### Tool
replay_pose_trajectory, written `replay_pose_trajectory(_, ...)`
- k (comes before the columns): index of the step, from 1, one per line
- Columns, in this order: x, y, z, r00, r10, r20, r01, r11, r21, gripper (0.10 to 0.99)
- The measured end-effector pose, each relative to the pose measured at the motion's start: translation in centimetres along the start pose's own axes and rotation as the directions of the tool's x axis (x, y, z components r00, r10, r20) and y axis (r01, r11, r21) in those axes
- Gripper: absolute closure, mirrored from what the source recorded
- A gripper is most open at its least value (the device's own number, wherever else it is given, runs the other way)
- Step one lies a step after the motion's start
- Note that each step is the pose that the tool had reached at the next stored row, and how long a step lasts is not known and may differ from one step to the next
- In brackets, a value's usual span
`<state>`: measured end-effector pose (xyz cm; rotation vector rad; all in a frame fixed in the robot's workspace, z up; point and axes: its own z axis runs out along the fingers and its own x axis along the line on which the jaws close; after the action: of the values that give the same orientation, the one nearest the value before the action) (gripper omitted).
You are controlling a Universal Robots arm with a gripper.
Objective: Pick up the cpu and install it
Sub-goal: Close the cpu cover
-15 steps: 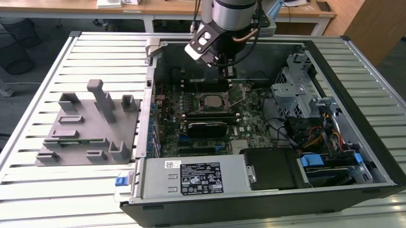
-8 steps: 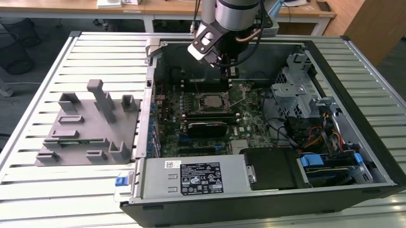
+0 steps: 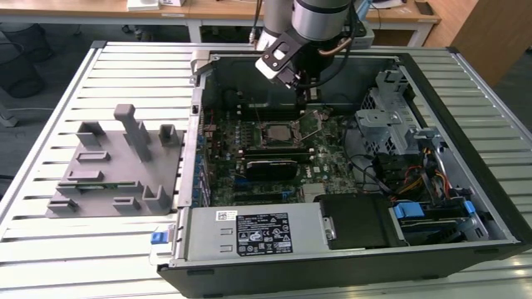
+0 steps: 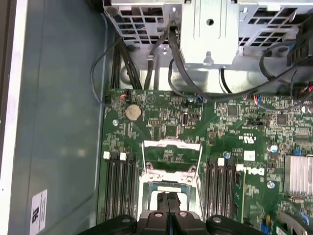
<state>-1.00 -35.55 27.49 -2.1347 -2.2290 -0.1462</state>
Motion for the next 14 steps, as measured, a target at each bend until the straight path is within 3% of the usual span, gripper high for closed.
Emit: replay_pose_trajectory(14,-0.08,1.65,0.17,1.0,0.0,0.0,0.0,1.0,0.0,0.98)
